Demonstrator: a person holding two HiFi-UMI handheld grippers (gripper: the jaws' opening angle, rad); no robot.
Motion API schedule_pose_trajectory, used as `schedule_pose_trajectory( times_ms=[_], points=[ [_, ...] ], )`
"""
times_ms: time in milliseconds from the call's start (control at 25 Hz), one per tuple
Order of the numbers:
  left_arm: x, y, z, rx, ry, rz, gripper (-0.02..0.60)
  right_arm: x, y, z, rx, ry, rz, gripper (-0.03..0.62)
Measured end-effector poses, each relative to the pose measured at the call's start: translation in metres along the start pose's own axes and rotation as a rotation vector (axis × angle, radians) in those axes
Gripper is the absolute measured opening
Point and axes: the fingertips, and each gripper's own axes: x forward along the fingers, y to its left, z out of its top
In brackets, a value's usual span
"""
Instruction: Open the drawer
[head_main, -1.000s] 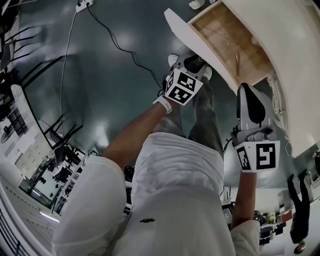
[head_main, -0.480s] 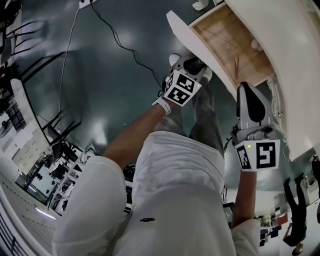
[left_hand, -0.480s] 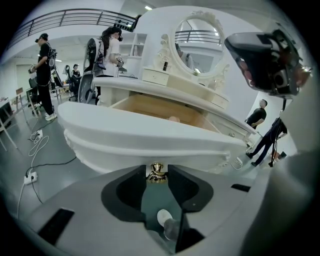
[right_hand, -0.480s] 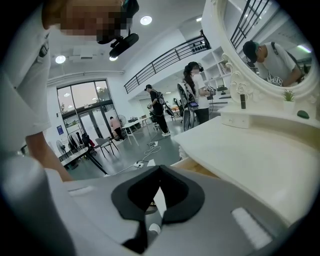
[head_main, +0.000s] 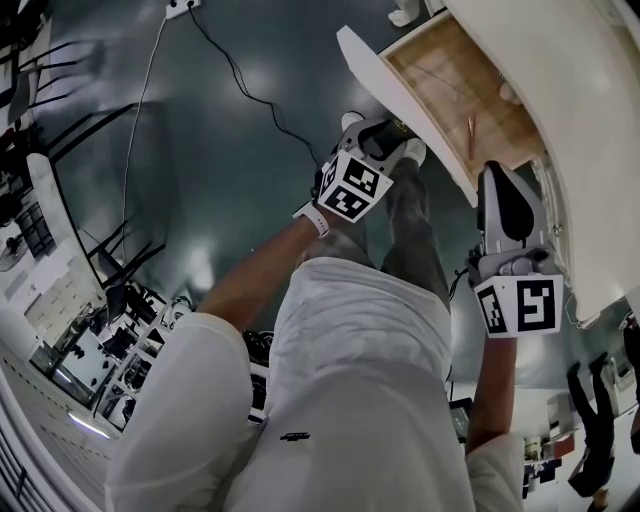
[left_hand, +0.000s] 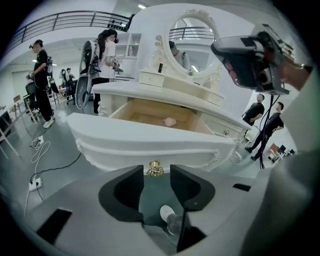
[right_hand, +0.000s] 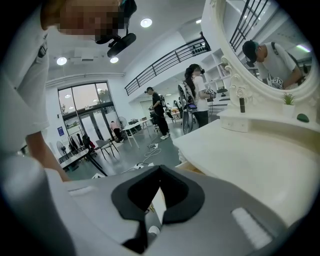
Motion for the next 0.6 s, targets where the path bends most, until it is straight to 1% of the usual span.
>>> schedule_pose_trajectory(
  times_ms=[80, 240, 480, 600],
  points=[
    [-0.008, 0.000, 0.005, -0.005, -0.010, 0.006, 0.162, 0.000, 0.001, 0.004, -0.001, -0.006, 0.004, 0.011],
    [-0.025, 0.000, 0.019, -0.023, -0.041, 0.024, 0.120, -0.002, 0.005, 0.013, -0.010, -0.018, 0.012, 0.011],
    [-0.054, 0.004, 0.048, -0.048, -0.111, 0.062, 0.071, -0.005, 0.012, 0.028, -0.012, -0.036, 0.024, 0.011],
    [-0.066, 0.007, 0.059, -0.080, -0.123, 0.080, 0.039, -0.005, 0.016, 0.031, -0.003, -0.047, 0.037, 0.011]
  ],
)
